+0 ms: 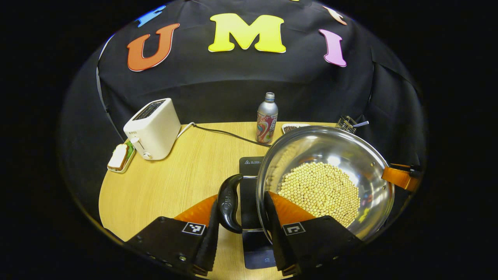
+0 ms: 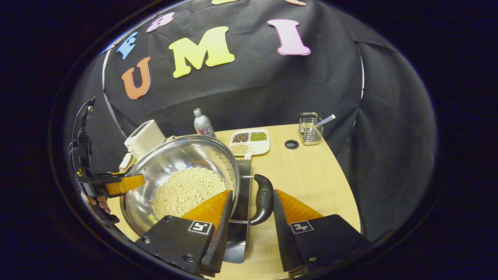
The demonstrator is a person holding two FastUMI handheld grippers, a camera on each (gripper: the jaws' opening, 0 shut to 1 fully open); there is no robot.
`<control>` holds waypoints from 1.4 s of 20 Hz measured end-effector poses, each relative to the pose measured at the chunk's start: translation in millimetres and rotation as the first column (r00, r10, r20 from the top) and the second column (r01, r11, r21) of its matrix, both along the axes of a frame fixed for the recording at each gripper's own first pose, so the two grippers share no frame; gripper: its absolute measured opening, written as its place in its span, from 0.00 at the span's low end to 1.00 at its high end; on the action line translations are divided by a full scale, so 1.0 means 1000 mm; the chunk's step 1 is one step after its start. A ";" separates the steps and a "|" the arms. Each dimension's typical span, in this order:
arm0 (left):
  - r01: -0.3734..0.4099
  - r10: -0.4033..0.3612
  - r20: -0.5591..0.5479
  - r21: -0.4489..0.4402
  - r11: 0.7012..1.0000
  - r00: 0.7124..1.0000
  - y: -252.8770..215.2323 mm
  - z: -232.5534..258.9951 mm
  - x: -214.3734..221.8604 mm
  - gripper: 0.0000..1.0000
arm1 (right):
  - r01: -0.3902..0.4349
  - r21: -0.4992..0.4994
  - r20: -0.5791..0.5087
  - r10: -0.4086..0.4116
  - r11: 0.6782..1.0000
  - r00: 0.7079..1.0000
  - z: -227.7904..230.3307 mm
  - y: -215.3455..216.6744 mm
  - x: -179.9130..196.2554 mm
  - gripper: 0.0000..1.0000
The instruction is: First push the handle of the pot to place it horizontally, then grasp the pot with both hands and set it on the induction cooktop.
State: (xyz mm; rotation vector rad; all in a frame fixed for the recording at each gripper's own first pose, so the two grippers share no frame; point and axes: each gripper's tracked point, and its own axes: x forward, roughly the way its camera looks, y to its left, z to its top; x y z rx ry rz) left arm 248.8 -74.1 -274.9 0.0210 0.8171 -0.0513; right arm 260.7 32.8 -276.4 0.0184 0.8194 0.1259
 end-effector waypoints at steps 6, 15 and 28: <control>-0.021 0.021 0.005 -0.003 1.000 1.000 0.017 -0.025 0.021 0.57 | -0.011 0.023 0.008 0.010 1.000 1.000 -0.030 0.008 0.033 0.59; -0.021 0.021 0.027 -0.032 0.999 0.999 0.023 -0.046 0.037 0.57 | -0.017 0.077 0.010 0.016 0.997 1.000 -0.058 0.012 0.053 0.58; -0.043 0.042 0.087 0.015 0.999 0.995 0.034 -0.043 0.038 0.75 | 0.017 0.111 0.082 -0.027 0.994 0.996 -0.054 0.008 0.052 0.68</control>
